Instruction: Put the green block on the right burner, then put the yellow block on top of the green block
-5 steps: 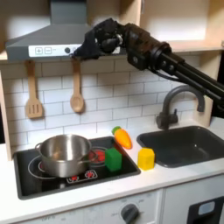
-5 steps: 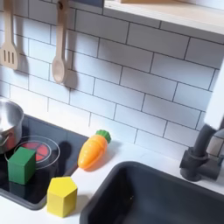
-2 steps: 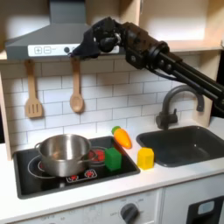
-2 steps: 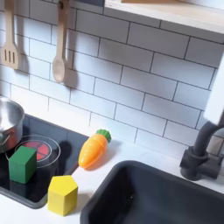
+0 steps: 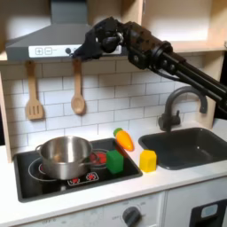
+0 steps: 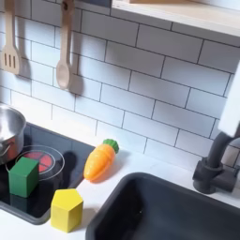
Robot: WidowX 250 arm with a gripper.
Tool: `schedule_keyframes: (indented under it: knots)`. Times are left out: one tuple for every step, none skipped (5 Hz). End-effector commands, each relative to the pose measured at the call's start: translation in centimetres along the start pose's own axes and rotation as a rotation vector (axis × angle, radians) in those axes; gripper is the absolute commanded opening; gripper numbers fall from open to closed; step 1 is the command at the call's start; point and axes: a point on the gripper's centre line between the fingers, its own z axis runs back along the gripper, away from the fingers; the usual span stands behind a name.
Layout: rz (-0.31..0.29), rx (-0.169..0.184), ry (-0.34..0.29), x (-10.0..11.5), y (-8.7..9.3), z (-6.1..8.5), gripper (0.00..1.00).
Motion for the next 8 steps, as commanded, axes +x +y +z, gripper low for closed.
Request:
schedule_keyframes:
  knots:
    - [-0.017, -0.005, 0.167, -2.6, -0.4, 0.2, 0.0]
    - [-0.03, -0.043, 0.273, -4.3, -1.4, 0.6, 0.0]
    - [-0.022, -0.073, 0.42, -6.0, -1.9, 0.8, 0.0]
    - [-0.099, -0.04, 0.662, -9.3, -2.2, 1.0, 0.0]
    - [-0.171, -0.036, 0.84, -11.6, -2.2, 1.0, 0.0]
    - [-0.205, -0.055, 0.938, -13.3, -2.4, 2.3, 0.0]
    - [-0.226, -0.083, 1.008, -14.7, -2.3, 3.2, 0.0]
    - [-0.232, -0.106, 1.048, -15.8, -2.7, 4.5, 0.0]
